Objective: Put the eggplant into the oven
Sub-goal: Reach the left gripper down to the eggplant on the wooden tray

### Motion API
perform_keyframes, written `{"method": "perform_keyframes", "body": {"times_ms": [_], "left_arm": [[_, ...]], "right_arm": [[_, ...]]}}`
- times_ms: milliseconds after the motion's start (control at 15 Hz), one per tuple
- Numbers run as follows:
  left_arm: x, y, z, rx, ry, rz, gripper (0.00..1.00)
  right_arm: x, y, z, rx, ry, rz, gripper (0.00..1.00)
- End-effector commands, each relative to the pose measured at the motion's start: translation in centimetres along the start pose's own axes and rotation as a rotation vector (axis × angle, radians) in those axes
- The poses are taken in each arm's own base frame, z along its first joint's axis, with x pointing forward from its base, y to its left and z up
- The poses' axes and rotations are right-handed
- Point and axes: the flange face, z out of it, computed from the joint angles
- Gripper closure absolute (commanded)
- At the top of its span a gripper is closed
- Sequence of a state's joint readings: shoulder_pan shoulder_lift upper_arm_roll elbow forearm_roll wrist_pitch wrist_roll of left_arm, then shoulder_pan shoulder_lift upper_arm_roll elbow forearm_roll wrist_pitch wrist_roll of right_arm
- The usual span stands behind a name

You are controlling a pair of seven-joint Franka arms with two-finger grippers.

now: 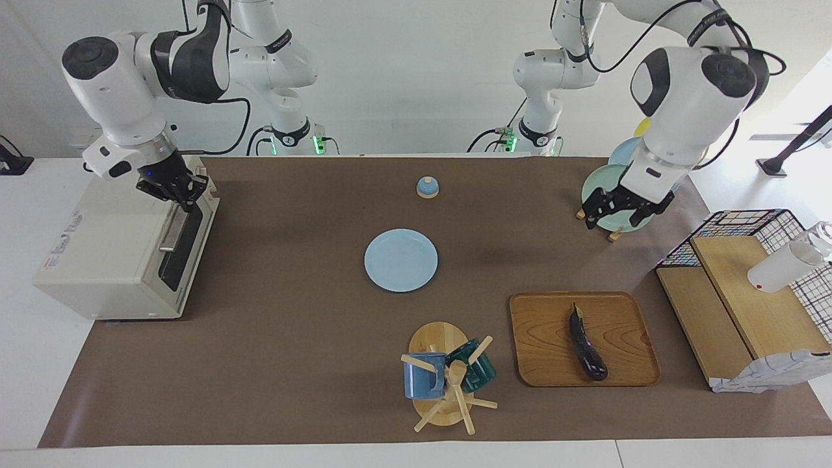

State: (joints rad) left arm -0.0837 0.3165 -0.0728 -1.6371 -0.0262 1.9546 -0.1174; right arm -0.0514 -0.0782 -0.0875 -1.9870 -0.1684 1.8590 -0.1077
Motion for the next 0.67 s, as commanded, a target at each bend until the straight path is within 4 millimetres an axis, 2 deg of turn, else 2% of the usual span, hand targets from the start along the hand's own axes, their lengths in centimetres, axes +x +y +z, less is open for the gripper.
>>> {"method": "perform_keyframes", "body": {"times_ms": [0, 67, 133, 200, 267, 400, 600], "left_arm": [[4.6, 0.5, 4.9, -0.014, 0.016, 0.030, 0.00], [6.3, 1.4, 6.8, -0.019, 0.018, 0.040, 0.00], [7.5, 1.4, 8.3, -0.024, 0.035, 0.039, 0.00], [8.2, 0.9, 8.8, -0.025, 0.072, 0.042, 0.00], [8.4, 0.7, 9.0, -0.019, 0.093, 0.076, 0.00], [8.5, 0.8, 10.6, -0.008, 0.106, 0.115, 0.00], [8.2, 1.1, 12.8, 0.012, 0.095, 0.144, 0.00]], "right_arm": [[-0.1, 1.6, 1.5, -0.030, -0.004, 0.023, 1.00], [-0.2, 1.8, 2.0, -0.029, -0.008, 0.017, 1.00], [-0.2, 1.9, 2.2, -0.028, -0.010, 0.006, 1.00], [-0.2, 1.9, 2.4, -0.028, -0.013, 0.003, 1.00], [-0.2, 2.1, 2.7, -0.028, -0.006, -0.001, 1.00], [-0.3, 2.0, 3.4, -0.027, -0.004, -0.014, 1.00], [0.2, 1.2, 3.2, -0.030, 0.022, -0.027, 1.00]]}}
